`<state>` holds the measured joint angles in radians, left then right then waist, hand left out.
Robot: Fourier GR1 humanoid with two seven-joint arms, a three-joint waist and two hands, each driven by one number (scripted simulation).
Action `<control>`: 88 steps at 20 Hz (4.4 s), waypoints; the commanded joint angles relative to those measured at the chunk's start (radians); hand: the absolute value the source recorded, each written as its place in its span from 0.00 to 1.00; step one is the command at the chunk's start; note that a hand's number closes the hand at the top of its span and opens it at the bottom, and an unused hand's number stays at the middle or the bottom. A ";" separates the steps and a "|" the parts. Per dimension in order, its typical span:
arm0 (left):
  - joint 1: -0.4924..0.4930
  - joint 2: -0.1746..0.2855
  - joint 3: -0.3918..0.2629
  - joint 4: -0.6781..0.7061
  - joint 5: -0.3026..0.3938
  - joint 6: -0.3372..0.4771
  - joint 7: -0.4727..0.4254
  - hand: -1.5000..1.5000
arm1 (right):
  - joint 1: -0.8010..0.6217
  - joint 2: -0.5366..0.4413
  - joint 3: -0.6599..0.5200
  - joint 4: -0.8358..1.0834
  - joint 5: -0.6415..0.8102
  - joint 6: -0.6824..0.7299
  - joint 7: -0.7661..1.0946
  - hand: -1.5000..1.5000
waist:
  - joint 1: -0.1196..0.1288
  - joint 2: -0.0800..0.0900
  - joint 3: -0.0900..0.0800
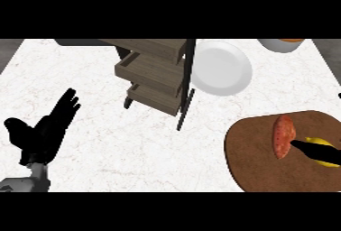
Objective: Pick the sweet potato from the cutting board and place it in the tiered basket
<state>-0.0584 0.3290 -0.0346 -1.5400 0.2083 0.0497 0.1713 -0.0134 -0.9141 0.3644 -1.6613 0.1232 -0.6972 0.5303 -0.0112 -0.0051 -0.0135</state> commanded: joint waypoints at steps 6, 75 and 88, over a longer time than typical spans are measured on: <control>-0.010 0.003 -0.001 -0.005 0.013 -0.030 0.001 0.50 | -0.114 -0.224 0.111 -0.324 -0.108 0.431 0.553 0.00 | 0.022 0.000 0.006; 0.013 -0.065 0.080 -0.048 -0.054 -0.075 0.066 0.50 | -0.421 -0.044 -0.460 -0.635 -0.024 0.744 0.376 1.00 | -0.003 -0.003 0.012; -0.016 -0.099 0.040 -0.011 -0.097 -0.093 0.021 0.50 | -1.108 -0.066 -0.206 -0.396 -0.268 0.816 0.687 1.00 | 0.049 0.005 0.007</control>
<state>-0.0773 0.2453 0.0250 -1.5578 0.1340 -0.0484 0.2046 -0.9253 -1.0039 0.0574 -2.1350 -0.1231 0.1045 1.0697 0.0277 -0.0009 -0.0055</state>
